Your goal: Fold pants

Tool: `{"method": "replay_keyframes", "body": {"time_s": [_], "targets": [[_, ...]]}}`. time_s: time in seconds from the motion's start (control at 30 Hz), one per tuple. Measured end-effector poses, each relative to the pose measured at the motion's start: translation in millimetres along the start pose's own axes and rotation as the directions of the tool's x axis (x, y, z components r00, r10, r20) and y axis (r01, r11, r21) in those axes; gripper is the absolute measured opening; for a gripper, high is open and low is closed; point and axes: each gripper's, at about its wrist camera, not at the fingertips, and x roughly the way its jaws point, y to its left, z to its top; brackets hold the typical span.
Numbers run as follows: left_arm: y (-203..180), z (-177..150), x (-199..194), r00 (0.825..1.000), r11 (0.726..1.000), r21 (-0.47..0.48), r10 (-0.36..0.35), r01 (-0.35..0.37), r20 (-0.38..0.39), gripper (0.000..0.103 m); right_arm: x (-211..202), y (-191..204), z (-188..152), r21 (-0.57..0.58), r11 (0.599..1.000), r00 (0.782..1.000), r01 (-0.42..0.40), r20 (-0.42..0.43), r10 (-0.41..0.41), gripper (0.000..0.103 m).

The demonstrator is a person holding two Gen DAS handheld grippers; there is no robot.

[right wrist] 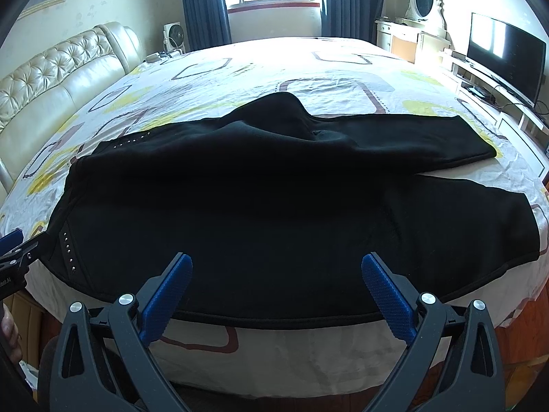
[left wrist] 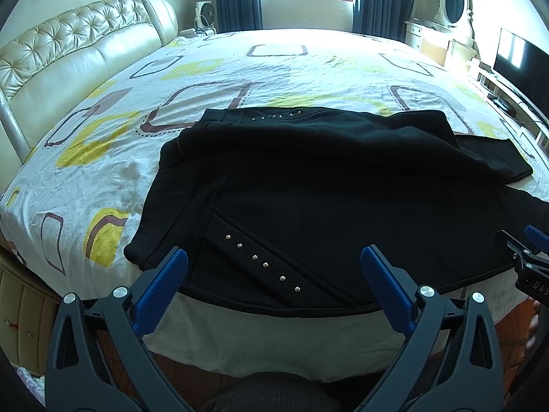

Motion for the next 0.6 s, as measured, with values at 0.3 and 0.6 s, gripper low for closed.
{"method": "replay_keyframes", "body": {"time_s": [0.3,0.6], "targets": [[-0.1,-0.2,0.5,1.000,1.000,0.002,-0.001,0.001,-0.001,0.101,1.8,1.7,-0.7,-0.005,1.000,1.000,0.000,-0.006,0.000,0.099],[-1.1,-0.9,0.0,1.000,1.000,0.003,-0.001,0.001,-0.001,0.101,2.2,4.6,-2.4,-0.007,1.000,1.000,0.000,-0.009,0.000,0.099]]}}
